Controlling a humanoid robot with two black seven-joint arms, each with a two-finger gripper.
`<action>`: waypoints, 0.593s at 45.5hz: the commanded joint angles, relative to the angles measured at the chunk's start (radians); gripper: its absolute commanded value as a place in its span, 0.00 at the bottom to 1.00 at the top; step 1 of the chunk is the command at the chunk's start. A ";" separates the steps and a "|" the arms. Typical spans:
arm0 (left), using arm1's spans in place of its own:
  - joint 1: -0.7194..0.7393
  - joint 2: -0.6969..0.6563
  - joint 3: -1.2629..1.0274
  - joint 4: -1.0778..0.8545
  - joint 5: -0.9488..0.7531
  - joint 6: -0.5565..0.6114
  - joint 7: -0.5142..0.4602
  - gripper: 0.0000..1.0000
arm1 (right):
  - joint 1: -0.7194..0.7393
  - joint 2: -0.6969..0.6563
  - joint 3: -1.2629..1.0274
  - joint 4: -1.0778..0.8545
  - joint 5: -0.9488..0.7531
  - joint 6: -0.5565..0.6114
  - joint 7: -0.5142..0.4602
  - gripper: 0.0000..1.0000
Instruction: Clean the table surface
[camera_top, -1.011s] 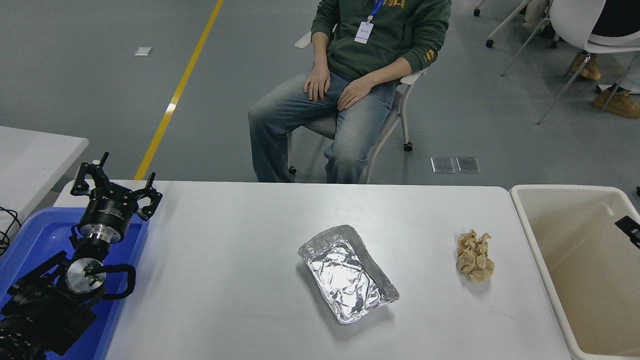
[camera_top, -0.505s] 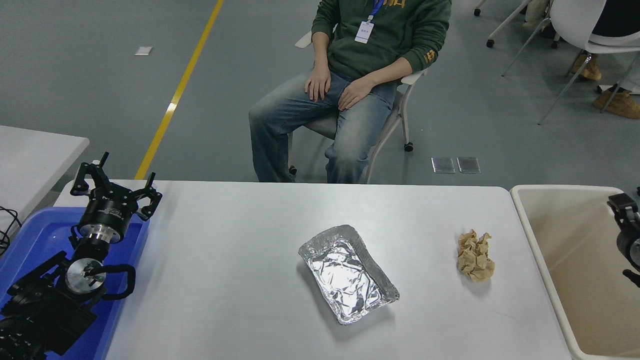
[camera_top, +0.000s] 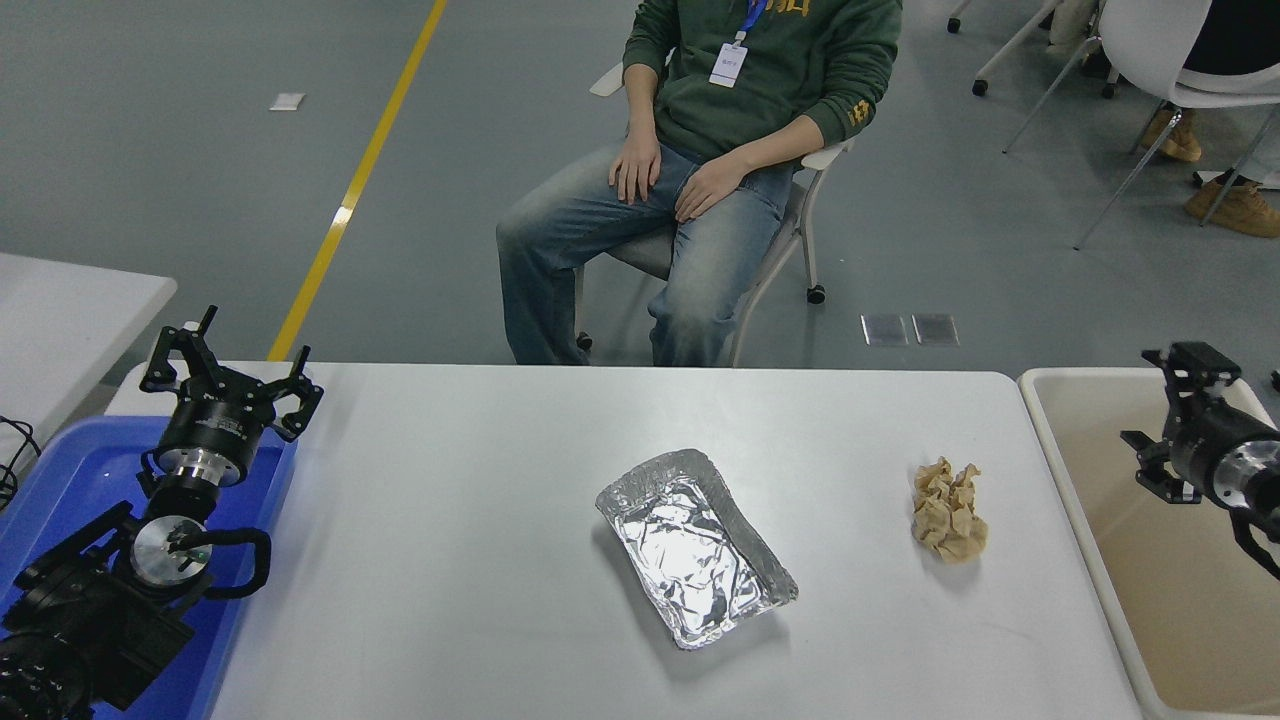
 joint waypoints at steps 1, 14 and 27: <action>0.000 0.000 0.000 -0.001 0.000 0.000 0.000 1.00 | -0.038 -0.041 0.038 0.160 0.002 0.052 0.001 1.00; 0.000 0.000 0.000 0.000 0.000 0.000 0.000 1.00 | -0.086 0.096 0.166 0.162 0.002 0.023 0.123 1.00; 0.000 0.000 0.000 -0.001 0.000 0.000 0.000 1.00 | -0.092 0.298 0.237 0.080 -0.002 -0.041 0.238 1.00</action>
